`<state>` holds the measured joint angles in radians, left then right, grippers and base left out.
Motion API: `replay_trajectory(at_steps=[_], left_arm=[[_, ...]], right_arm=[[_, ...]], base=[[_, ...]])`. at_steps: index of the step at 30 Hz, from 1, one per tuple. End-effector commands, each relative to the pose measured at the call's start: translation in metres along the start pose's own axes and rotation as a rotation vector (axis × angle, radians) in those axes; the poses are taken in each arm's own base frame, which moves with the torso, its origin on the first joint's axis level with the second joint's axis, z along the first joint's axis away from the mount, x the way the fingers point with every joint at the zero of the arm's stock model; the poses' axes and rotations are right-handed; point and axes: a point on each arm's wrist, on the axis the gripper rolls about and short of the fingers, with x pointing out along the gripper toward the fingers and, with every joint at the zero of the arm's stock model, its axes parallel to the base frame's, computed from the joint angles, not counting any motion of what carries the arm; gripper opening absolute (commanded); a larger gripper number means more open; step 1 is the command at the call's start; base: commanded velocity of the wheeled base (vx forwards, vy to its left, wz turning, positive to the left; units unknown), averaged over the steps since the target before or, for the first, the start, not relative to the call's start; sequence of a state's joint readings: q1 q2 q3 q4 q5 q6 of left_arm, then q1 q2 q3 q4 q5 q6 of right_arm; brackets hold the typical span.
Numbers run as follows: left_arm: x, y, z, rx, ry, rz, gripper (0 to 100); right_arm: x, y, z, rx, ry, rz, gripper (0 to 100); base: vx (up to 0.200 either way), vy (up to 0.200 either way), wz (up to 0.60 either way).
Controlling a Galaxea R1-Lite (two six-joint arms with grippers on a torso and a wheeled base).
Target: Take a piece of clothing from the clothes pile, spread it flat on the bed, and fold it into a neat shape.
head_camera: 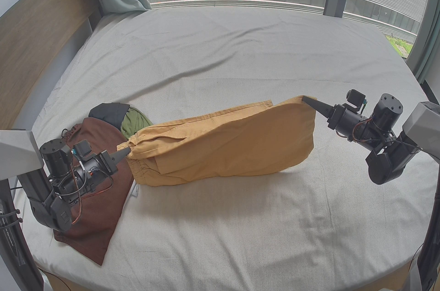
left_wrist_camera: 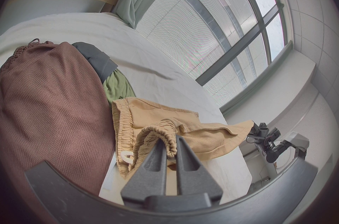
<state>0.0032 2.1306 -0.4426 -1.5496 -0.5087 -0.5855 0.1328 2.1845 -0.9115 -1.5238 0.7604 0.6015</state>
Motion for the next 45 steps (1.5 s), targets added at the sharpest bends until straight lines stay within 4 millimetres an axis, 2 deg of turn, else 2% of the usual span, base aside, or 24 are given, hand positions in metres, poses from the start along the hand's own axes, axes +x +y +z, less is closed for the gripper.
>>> replay_trajectory(at_steps=[1, 5, 10, 23, 30, 39, 44, 45], left_arm=[[0.013, -0.002, 0.001, -0.023, -0.028, 0.002, 0], [0.019, -0.003, 0.0, -0.026, -0.04, 0.005, 0], [0.029, 0.004, -0.004, -0.029, -0.051, 0.033, 0], [0.04, 0.016, -0.004, -0.031, -0.073, 0.059, 0], [0.049, 0.021, -0.004, -0.025, -0.1, 0.072, 0], [0.054, 0.025, -0.001, -0.02, -0.12, 0.078, 0], [0.054, 0.027, 0.0, -0.019, -0.123, 0.082, 0], [0.054, 0.027, 0.0, -0.019, -0.123, 0.082, 100]], right_arm=[[0.008, -0.024, -0.01, 0.023, 0.014, -0.021, 0], [0.013, -0.029, -0.006, 0.021, 0.011, -0.022, 0], [0.023, -0.04, -0.011, 0.011, 0.003, -0.013, 0], [0.038, -0.062, -0.018, 0.023, 0.013, -0.02, 0], [0.048, -0.081, -0.023, 0.038, 0.022, -0.034, 0], [0.056, -0.093, -0.025, 0.029, 0.014, -0.034, 0], [0.058, -0.093, -0.027, 0.031, 0.016, -0.032, 0], [0.058, -0.093, -0.026, 0.028, 0.013, -0.03, 0]], base=[[0.0, 0.0, 0.0], [0.0, 0.0, 0.0], [0.0, 0.0, 0.0], [0.0, 0.0, 0.0], [0.0, 0.0, 0.0], [0.0, 0.0, 0.0], [0.0, 0.0, 0.0], [0.0, 0.0, 0.0]])
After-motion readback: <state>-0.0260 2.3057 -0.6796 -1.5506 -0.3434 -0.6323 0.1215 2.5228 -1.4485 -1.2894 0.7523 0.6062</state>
